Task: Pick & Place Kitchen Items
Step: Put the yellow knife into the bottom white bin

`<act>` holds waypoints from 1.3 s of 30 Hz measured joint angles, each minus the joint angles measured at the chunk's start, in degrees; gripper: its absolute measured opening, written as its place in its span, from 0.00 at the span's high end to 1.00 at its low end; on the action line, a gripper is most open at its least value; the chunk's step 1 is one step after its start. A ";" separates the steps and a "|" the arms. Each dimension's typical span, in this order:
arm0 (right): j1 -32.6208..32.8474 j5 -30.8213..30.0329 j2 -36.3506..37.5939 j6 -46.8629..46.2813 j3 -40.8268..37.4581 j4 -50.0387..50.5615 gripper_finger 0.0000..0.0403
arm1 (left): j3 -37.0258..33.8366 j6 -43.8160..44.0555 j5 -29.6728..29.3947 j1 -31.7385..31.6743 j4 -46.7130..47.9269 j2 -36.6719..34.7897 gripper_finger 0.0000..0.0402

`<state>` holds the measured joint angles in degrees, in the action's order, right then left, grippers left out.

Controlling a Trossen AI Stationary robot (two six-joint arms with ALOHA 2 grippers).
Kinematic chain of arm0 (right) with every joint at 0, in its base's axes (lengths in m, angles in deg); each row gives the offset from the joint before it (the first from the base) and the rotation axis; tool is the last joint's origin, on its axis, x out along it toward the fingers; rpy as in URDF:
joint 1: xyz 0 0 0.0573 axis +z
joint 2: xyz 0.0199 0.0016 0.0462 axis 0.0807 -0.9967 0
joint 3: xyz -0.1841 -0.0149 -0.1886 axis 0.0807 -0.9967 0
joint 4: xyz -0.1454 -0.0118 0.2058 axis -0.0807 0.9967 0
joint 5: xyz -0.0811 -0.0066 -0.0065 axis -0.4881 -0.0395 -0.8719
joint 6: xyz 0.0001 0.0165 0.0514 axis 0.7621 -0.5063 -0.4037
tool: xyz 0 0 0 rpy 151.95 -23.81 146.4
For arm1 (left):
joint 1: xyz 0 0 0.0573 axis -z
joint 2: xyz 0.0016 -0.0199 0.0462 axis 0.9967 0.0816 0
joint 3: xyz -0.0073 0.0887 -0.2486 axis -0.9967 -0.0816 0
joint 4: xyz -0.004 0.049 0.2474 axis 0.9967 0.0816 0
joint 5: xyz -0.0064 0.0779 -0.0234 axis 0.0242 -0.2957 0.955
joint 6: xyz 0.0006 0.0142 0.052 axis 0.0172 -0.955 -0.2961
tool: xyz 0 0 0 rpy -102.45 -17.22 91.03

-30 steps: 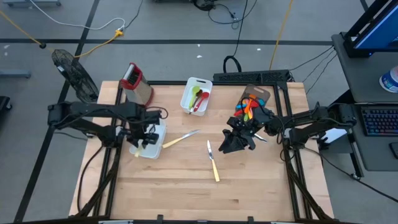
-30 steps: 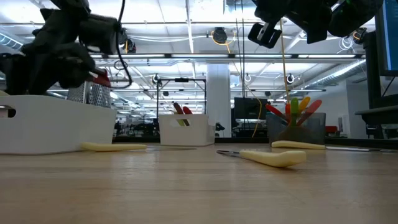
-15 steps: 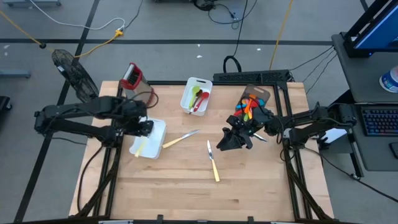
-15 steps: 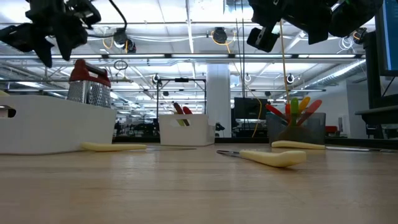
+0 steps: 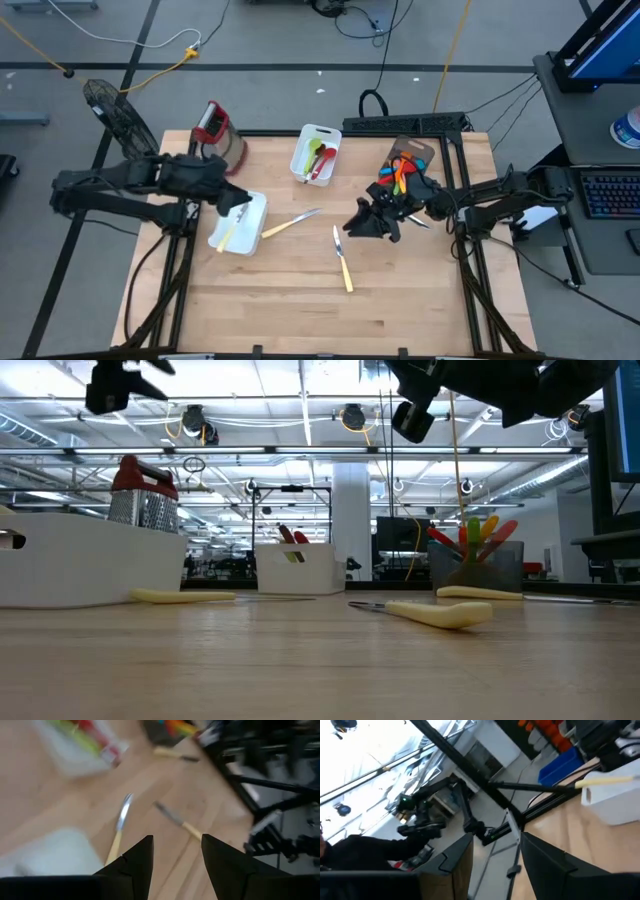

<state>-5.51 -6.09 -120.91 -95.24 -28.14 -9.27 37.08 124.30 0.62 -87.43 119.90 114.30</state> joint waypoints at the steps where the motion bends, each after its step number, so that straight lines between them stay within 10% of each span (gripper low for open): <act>1: 0.29 -0.60 0.00 0.59 0.00 -0.07 0.61 | 0.00 -1.62 -0.62 0.66 -1.17 -0.78 0.57; 13: 7.75 -15.29 0.00 12.52 2.99 -1.45 0.61 | 0.00 -9.00 -7.94 10.01 -3.53 -9.22 0.57; 23: 11.55 -25.93 0.04 19.57 21.68 47.50 0.61 | 0.00 -13.63 -9.73 14.52 -4.16 -14.15 0.57; 39: 15.64 -29.68 -8.48 -1.56 24.48 59.09 0.61 | 0.00 -18.77 -8.67 16.57 -0.03 -17.86 0.57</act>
<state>10.13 -35.78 -129.39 -96.80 -3.66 49.82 37.08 105.53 -8.04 -70.86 119.87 96.44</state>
